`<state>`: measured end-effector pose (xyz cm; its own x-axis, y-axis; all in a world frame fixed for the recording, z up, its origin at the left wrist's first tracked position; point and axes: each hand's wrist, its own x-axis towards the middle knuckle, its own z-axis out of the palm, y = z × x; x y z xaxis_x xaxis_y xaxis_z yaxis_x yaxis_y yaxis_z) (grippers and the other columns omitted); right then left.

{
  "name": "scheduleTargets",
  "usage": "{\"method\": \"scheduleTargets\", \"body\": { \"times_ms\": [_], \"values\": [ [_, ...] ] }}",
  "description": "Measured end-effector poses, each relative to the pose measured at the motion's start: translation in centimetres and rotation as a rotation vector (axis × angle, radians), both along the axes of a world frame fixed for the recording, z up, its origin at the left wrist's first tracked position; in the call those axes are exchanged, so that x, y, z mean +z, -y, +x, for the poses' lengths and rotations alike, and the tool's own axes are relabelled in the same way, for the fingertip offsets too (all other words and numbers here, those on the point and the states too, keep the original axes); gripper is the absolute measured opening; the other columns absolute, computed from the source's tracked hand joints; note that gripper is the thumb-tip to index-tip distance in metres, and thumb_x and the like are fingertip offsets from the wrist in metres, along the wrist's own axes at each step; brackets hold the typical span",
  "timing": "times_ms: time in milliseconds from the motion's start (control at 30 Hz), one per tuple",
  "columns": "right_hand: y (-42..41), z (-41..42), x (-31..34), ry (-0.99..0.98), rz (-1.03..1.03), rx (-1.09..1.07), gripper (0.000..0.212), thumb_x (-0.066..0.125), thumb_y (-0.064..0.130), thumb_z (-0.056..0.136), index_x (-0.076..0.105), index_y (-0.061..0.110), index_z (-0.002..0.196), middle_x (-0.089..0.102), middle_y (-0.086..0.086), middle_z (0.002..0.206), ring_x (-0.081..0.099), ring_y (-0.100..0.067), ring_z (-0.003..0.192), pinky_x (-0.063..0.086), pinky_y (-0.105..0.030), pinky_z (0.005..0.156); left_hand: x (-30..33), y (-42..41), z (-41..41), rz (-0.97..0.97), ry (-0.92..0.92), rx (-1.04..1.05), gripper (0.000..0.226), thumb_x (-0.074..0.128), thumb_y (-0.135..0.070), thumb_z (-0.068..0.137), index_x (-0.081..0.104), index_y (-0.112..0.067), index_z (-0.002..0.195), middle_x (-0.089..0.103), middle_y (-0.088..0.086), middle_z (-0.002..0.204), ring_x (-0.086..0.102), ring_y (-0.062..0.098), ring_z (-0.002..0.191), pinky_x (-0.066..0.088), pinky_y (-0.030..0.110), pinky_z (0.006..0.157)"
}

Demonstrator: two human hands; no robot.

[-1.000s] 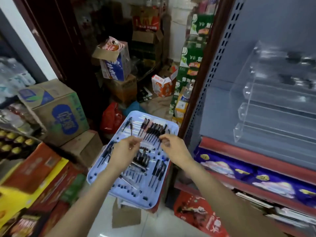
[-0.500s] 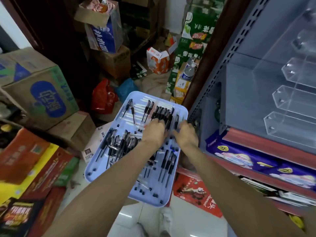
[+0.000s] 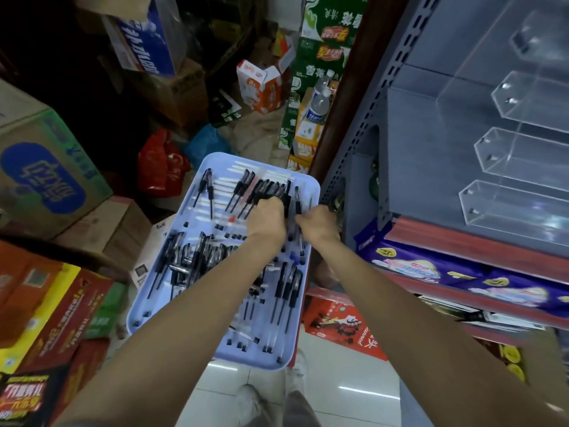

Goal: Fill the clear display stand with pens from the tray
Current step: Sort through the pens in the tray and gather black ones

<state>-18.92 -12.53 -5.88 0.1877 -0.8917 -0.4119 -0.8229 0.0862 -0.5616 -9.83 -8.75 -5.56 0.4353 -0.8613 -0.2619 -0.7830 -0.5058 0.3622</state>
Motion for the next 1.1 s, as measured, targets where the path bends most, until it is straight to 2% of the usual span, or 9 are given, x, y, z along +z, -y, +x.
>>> {"method": "scheduleTargets", "body": {
  "times_ms": [133,200,333,500,600,700,767,867,1100],
  "values": [
    [0.2,-0.4,-0.5,0.073,0.015,-0.005,0.033,0.052,0.012,0.083,0.036,0.008,0.056,0.039,-0.018,0.061,0.039,-0.026,0.052,0.029,-0.029,0.055,0.1,0.5,0.7,0.018,-0.137,0.046,0.015,0.06,-0.009,0.088,0.061,0.004,0.094,0.063,0.023,0.099,0.061,0.038,0.091,0.048,0.039,0.07],
    [0.4,-0.6,-0.8,0.114,0.017,-0.008,0.04,0.052,0.011,0.086,0.032,0.011,0.051,0.041,-0.018,0.061,0.046,-0.026,0.058,0.034,-0.03,0.059,0.3,0.5,1.1,0.009,-0.202,0.046,0.016,0.061,-0.012,0.087,0.06,0.001,0.077,0.062,0.017,0.077,0.06,0.034,0.076,0.044,0.034,0.061],
    [-0.1,-1.0,-0.2,0.169,0.019,0.026,0.035,0.049,0.013,0.09,0.039,0.01,0.056,0.045,-0.019,0.064,0.051,-0.027,0.062,0.05,-0.043,0.065,0.9,-1.1,1.7,-0.105,-0.358,0.046,0.047,0.055,-0.015,0.091,0.036,-0.01,0.048,0.035,0.006,0.047,0.035,0.017,0.043,0.029,0.023,0.046],
    [-2.3,-1.0,3.8,0.251,-0.033,0.192,0.024,0.046,0.016,0.095,0.044,0.009,0.072,0.051,-0.018,0.069,0.055,-0.025,0.064,0.044,-0.032,0.063,3.4,-4.7,3.1,-0.315,-0.555,0.062,0.02,0.044,-0.01,0.096,0.053,-0.005,0.079,0.052,0.006,0.063,0.047,0.016,0.057,0.037,0.028,0.057],
    [-3.4,-0.8,7.3,0.386,-0.043,0.278,0.018,0.047,0.014,0.096,0.045,0.009,0.079,0.061,-0.008,0.068,0.055,-0.007,0.051,0.045,-0.019,0.051,5.0,-6.2,3.7,-0.423,-0.63,0.067,0.015,0.036,-0.012,0.099,0.048,-0.006,0.093,0.051,0.002,0.066,0.049,0.019,0.06,0.04,0.032,0.061],
    [-4.2,-1.1,11.2,0.588,-0.071,0.229,0.01,0.05,0.009,0.094,0.046,0.014,0.087,0.064,-0.003,0.069,0.057,-0.006,0.047,0.049,-0.019,0.05,7.5,-6.7,3.7,-0.498,-0.552,0.006,0.018,0.032,-0.017,0.101,0.05,-0.013,0.097,0.041,0.003,0.062,0.036,0.018,0.053,0.032,0.036,0.057],
    [-4.1,-2.1,13.9,0.705,-0.091,0.15,0.012,0.052,0.004,0.091,0.044,0.01,0.099,0.065,-0.006,0.07,0.06,-0.014,0.05,0.052,-0.025,0.053,10.0,-6.4,3.2,-0.581,-0.551,-0.038,0.023,0.036,-0.021,0.1,0.054,-0.008,0.096,0.039,0.002,0.06,0.035,0.016,0.052,0.033,0.034,0.055],
    [-3.4,-4.7,17.5,0.846,-0.108,0.075,0.014,0.052,0.002,0.09,0.043,0.011,0.095,0.069,-0.01,0.075,0.064,-0.017,0.056,0.055,-0.026,0.058,13.8,-5.0,1.2,-0.672,-0.526,-0.143,0.031,0.041,-0.024,0.099,0.051,0.002,0.088,0.039,0.006,0.064,0.037,0.015,0.057,0.029,0.027,0.057],
    [-0.6,-14.3,23.5,1.123,-0.162,-0.013,0.015,0.046,0.0,0.094,0.048,0.011,0.083,0.069,-0.014,0.083,0.068,-0.016,0.067,0.055,-0.022,0.07,20.2,0.7,-7.1,-0.754,-0.474,-0.402,0.019,0.05,-0.027,0.095,0.054,-0.026,0.076,0.052,-0.007,0.062,0.048,0.001,0.058,0.034,0.018,0.057]
  ]
}}
